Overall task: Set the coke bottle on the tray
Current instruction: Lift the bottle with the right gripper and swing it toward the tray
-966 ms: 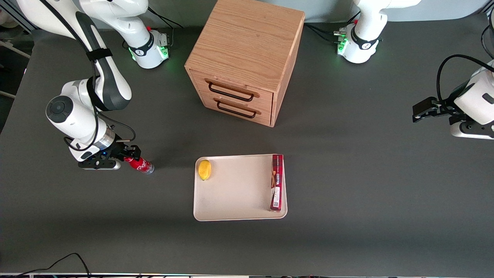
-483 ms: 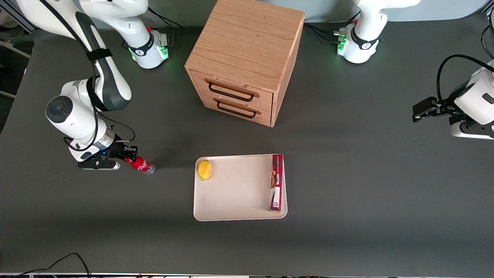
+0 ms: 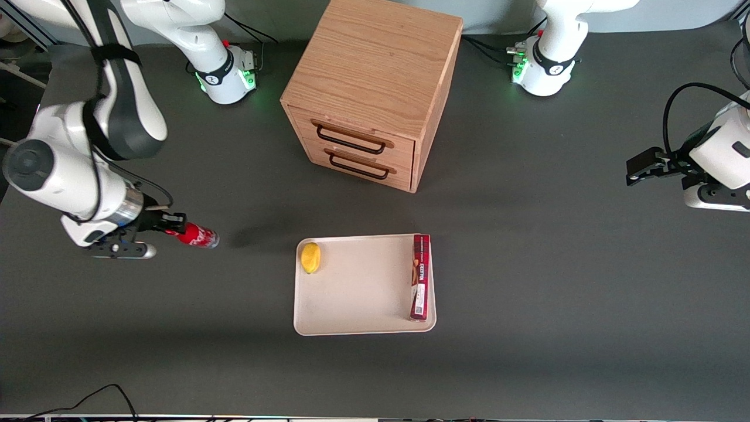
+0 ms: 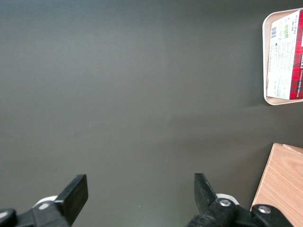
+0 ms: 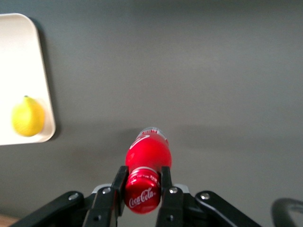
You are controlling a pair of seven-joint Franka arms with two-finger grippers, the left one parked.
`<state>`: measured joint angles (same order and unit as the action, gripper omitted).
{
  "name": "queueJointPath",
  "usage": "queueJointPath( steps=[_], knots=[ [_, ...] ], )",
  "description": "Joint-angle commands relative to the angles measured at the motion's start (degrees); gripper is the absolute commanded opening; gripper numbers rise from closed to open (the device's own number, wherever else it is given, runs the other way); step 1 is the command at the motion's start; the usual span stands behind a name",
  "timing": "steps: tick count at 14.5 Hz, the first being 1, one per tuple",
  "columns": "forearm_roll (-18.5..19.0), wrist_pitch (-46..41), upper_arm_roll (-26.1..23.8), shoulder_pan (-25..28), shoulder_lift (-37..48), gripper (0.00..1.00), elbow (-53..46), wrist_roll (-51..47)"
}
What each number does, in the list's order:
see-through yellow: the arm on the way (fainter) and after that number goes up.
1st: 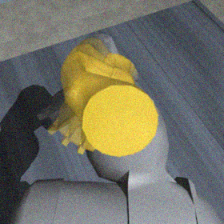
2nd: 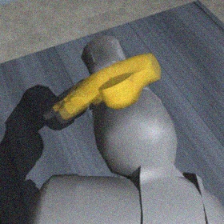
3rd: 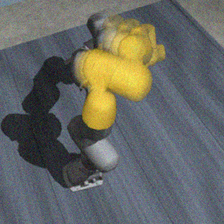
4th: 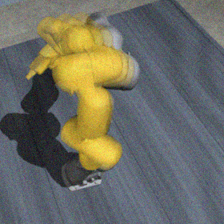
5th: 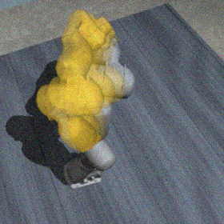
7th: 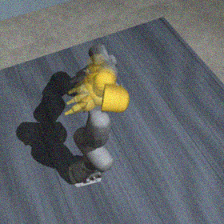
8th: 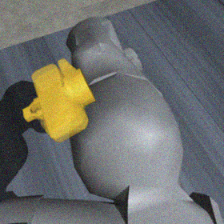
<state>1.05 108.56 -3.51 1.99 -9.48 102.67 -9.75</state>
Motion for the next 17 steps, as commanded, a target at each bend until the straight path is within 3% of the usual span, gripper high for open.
queueJointPath(
  steps=[1,5,7,9,13,17],
  knots=[
    [-0.3,-13.3,-0.2,-0.3,-0.5,0.0,-12.0,-1.2],
    [-0.3,-29.2,0.1,-0.1,-3.6,0.0,-28.3,-0.9],
    [0.2,-32.8,0.3,0.0,-6.9,0.0,-33.2,-1.1],
    [0.3,-32.7,0.2,1.0,-10.2,0.0,-35.9,-2.1],
    [0.2,-31.5,0.2,8.4,-19.4,0.0,-45.1,-13.5],
    [0.3,-18.9,0.8,15.3,-28.0,0.0,-47.8,-26.9]
  ],
)
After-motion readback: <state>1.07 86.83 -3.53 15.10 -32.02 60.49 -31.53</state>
